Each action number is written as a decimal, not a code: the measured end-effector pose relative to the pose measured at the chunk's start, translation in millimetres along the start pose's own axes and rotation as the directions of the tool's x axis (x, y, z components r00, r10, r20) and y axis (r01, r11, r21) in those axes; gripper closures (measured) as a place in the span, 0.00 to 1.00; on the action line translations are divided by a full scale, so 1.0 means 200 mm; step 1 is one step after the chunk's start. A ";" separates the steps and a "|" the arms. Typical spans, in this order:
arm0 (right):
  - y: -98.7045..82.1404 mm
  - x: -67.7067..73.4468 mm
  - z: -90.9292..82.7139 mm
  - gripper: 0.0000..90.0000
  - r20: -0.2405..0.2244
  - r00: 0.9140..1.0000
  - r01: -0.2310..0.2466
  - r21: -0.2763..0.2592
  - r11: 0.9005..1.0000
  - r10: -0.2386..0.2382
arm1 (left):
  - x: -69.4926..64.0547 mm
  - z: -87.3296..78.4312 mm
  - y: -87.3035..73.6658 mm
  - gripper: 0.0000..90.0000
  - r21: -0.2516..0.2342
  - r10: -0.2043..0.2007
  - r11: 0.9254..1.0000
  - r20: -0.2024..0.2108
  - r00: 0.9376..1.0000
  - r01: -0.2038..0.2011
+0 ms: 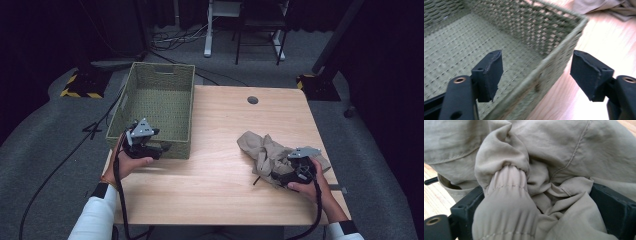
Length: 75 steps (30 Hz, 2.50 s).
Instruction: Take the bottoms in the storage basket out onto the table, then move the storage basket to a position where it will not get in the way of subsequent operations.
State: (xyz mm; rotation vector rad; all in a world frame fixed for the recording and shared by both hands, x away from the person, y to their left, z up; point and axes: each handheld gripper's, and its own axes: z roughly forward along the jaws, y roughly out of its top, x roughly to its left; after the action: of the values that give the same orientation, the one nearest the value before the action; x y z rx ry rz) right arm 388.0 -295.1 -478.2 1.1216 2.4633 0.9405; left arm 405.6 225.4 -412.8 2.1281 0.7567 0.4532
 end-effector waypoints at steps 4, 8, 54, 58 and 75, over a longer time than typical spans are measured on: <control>0.00 0.00 0.00 0.09 0.000 1.000 -0.001 0.000 1.000 0.001 | -0.05 0.01 0.04 0.23 -0.017 0.017 1.000 -0.004 1.000 -0.017; 0.00 0.00 0.00 0.09 -0.002 1.000 -0.001 -0.002 1.000 0.001 | -0.11 0.00 0.08 0.22 -0.047 0.028 0.999 0.019 0.999 -0.027; 0.01 0.04 0.02 0.07 -0.032 0.999 0.021 0.001 1.000 -0.021 | -0.60 0.35 -0.22 0.19 0.161 0.146 0.969 0.249 0.957 -0.190; 0.05 0.11 0.05 0.08 -0.054 0.997 0.055 0.002 0.999 -0.054 | -0.58 0.36 -0.24 0.18 0.156 0.111 0.976 0.254 0.961 -0.154; 0.19 0.32 -0.15 0.29 -0.099 0.977 0.168 -0.206 0.964 -0.191 | -0.66 0.46 -0.15 0.20 0.152 0.137 0.970 0.292 0.947 -0.187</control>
State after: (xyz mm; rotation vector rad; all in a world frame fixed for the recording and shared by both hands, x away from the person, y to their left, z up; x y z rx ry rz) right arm 352.3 -242.3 -428.8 0.7846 2.4467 1.1926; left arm 345.6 101.0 -499.5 2.3698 0.4759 0.1666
